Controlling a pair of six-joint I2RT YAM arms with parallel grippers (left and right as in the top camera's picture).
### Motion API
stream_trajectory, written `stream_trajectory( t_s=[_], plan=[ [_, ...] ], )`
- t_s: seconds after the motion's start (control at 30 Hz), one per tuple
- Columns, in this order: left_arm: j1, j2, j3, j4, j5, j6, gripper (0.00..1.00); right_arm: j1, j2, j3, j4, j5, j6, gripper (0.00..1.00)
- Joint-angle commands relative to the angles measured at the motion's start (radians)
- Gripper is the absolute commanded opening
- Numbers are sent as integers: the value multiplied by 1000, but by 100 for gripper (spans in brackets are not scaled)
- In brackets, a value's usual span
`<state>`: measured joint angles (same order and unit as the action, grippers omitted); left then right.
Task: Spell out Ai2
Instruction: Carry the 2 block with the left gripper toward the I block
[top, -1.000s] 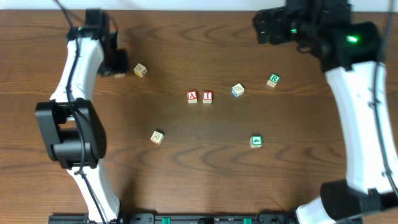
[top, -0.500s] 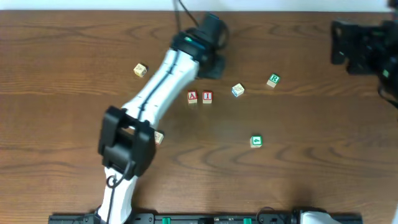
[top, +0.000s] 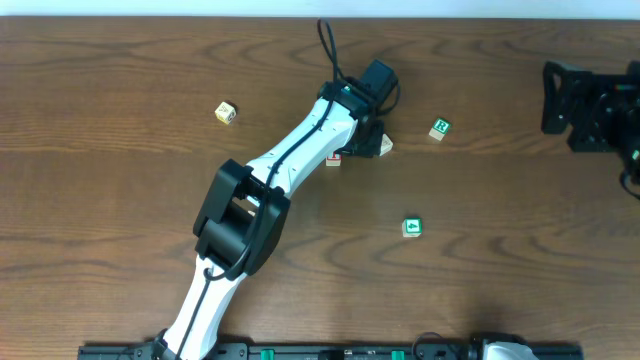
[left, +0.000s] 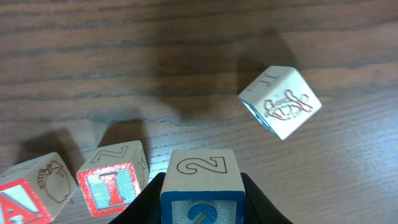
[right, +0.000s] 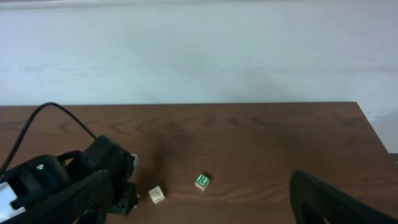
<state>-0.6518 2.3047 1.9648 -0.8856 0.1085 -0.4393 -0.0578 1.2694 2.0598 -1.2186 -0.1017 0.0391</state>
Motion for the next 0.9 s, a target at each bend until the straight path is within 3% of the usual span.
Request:
stream_trajectory(
  t_s=[0.0, 0.43, 0.87],
  plan=[
    [-3, 37, 0, 3, 4, -60, 6, -9, 0, 3, -5, -4, -10, 91],
    [-11, 48, 0, 37, -76, -168, 6, -8, 35, 2, -4, -9, -9, 91],
    [-13, 92, 0, 27, -51, -158, 6, -8, 51, 2, -1, -11, 5, 91]
  ],
)
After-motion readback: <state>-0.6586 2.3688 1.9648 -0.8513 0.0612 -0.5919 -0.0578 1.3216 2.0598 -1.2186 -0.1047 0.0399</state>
